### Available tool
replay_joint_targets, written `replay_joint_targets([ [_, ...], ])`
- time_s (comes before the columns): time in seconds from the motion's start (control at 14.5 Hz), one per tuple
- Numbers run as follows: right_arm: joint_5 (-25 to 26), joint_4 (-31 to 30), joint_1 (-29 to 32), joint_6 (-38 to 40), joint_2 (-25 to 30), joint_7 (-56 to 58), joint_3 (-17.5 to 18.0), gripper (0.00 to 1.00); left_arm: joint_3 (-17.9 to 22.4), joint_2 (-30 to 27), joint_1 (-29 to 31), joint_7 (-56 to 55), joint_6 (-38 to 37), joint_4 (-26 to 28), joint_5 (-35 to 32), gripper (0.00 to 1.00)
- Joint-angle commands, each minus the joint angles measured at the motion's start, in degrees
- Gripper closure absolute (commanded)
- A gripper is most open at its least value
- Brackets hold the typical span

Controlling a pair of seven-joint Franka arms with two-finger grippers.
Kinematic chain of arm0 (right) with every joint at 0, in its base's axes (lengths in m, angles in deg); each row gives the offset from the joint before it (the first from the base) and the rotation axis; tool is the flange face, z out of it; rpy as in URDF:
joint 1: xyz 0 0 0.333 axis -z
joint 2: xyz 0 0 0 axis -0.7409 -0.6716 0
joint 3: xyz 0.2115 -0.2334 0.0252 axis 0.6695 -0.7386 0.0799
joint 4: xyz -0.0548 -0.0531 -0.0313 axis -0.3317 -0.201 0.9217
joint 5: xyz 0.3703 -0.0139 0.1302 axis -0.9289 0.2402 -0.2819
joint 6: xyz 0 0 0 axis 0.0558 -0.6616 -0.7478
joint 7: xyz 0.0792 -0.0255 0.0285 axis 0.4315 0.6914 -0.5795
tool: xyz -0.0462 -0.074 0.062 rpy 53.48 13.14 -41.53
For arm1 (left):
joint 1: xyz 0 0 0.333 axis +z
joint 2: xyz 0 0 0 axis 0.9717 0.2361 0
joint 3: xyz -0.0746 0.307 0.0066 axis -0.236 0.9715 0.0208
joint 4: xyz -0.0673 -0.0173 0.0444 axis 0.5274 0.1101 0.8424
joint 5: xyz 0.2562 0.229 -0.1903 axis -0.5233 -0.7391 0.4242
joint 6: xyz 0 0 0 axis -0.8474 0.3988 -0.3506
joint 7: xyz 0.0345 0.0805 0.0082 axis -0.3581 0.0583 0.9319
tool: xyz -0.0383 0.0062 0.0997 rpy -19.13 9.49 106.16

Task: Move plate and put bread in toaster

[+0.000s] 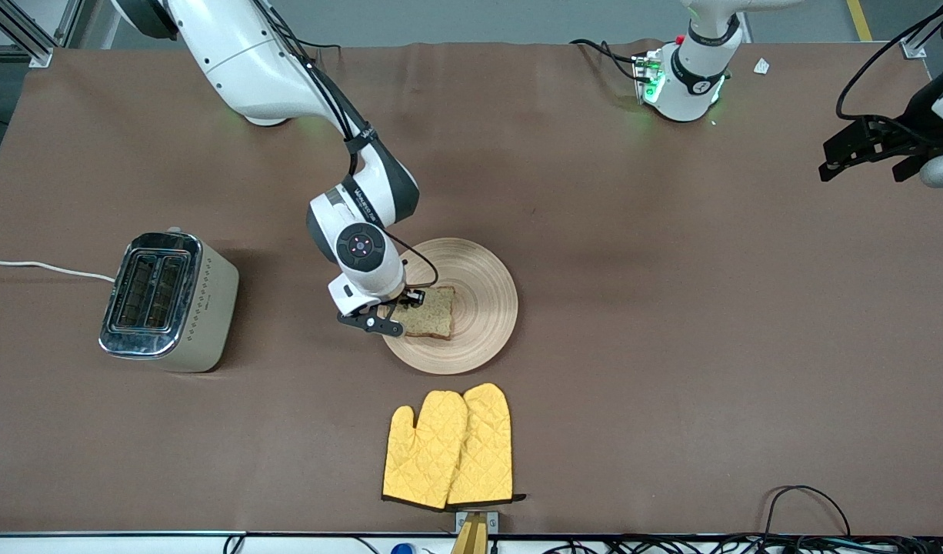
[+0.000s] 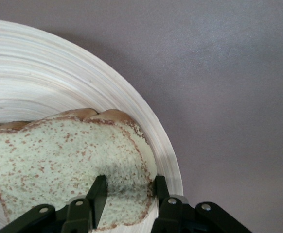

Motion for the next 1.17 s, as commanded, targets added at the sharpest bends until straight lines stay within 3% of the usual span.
replay_joint_targets([
  [0.0,1.19,0.92,-0.38,-0.21,-0.93,-1.44,-0.15,0.73,-1.12,0.02,-0.32,0.32,1.39,0.42,-1.36,0.00],
  [0.41,1.98,1.36,-0.38,0.14,-0.67,-1.44,-0.07,1.00,-1.30,0.29,-0.06,0.14,1.30,0.60,-1.27,0.00],
  [0.69,2.15,3.91,-0.55,3.02,-0.06,-0.92,-0.07,1.00,-1.30,0.03,0.03,0.14,0.87,0.51,-1.27,0.00],
  [1.11,10.93,15.95,-1.78,23.49,1.43,-0.83,0.20,1.00,-1.30,0.02,-0.06,-0.04,0.60,0.42,-1.36,0.00],
])
